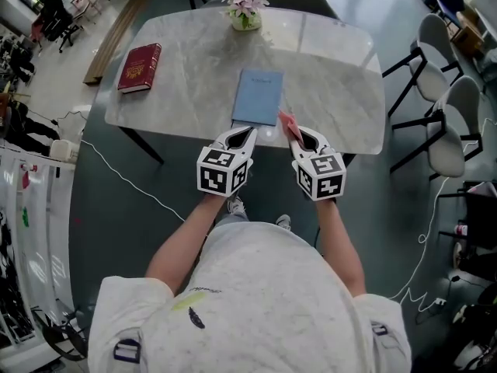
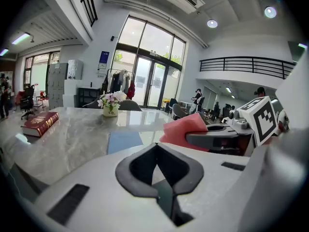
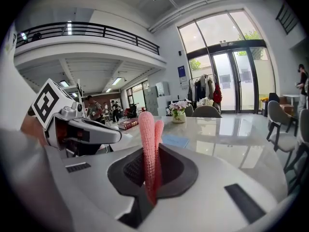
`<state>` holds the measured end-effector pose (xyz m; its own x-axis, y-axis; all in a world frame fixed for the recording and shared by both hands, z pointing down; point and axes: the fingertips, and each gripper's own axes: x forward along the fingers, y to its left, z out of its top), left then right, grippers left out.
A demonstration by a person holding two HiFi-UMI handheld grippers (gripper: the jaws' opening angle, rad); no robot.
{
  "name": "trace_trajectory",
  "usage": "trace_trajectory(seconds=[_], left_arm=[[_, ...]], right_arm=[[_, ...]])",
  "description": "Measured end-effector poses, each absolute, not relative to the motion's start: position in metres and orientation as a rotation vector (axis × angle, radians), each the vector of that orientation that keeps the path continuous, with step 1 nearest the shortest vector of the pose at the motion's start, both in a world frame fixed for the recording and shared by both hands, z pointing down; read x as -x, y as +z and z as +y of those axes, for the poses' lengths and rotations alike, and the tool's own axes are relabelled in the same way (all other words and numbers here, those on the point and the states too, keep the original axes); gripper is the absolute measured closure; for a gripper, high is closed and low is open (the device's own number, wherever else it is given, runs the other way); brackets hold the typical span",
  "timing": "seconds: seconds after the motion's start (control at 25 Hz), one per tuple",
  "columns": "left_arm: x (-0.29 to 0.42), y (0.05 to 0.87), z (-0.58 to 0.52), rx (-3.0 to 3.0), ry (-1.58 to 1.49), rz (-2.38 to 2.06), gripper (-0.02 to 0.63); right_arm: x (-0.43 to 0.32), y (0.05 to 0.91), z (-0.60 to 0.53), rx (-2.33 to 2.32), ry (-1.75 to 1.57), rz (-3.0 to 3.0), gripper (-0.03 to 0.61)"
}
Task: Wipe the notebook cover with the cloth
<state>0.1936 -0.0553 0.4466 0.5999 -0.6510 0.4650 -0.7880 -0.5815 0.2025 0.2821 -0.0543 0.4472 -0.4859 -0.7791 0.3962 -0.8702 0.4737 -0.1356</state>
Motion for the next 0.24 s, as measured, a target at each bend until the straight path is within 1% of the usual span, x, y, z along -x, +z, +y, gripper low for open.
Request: trace_trajectory(seconds=[0.24], left_arm=[[-0.1992,0.4461,-0.0507,-2.439,0.498,-1.160,0.607]], right_arm=[[-0.2857,0.4428,-0.0520,-1.410,0.475,-2.464,0.563]])
